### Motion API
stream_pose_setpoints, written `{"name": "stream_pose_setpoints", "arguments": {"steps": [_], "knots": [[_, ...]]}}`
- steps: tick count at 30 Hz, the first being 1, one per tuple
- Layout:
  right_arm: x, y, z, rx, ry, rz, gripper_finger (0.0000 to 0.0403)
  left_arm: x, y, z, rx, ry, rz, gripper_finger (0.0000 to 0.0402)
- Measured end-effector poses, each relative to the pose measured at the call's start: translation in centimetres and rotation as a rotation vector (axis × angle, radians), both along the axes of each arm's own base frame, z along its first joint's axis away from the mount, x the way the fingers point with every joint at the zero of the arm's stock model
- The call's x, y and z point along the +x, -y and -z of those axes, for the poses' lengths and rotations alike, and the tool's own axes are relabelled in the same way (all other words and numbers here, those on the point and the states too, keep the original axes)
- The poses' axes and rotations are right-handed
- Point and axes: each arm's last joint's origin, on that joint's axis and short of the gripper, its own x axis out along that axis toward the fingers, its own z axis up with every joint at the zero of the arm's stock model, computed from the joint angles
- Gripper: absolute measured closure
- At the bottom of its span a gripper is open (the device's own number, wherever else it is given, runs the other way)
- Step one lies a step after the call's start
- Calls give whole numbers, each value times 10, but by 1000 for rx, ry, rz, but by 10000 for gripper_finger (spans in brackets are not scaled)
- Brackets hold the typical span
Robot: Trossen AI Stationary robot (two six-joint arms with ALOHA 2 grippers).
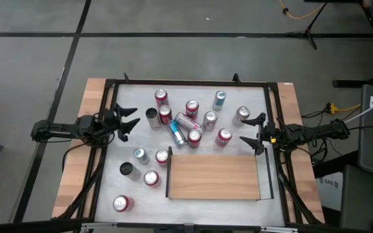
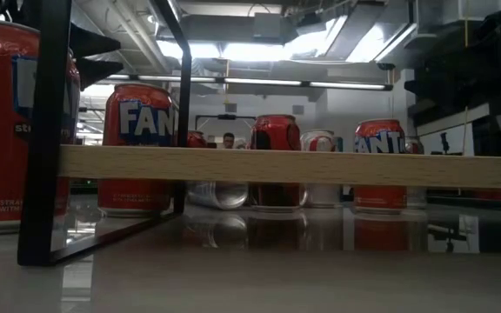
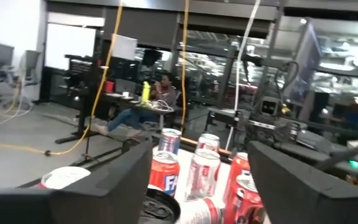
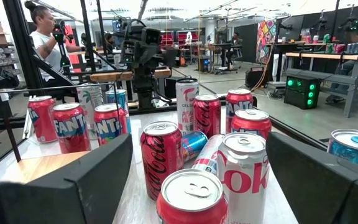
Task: Place canned beverage on shelf
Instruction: Put the top black soda can on the shelf
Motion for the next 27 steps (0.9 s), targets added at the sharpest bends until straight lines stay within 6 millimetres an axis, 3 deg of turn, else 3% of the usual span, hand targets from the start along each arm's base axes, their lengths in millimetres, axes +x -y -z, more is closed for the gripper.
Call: {"name": "stream_pose_setpoints", "arguments": {"steps": [12,19,27], "knots": [[0,0,0,0,0,0,45,3,0,-17,-8,165,-12,113],[0,0,0,1,2,0,45,24,-2,-41,-33,46,-130,113],[0,0,-2,6,24,0,45,64,-4,-74,-26,-208,-290,113]]}}
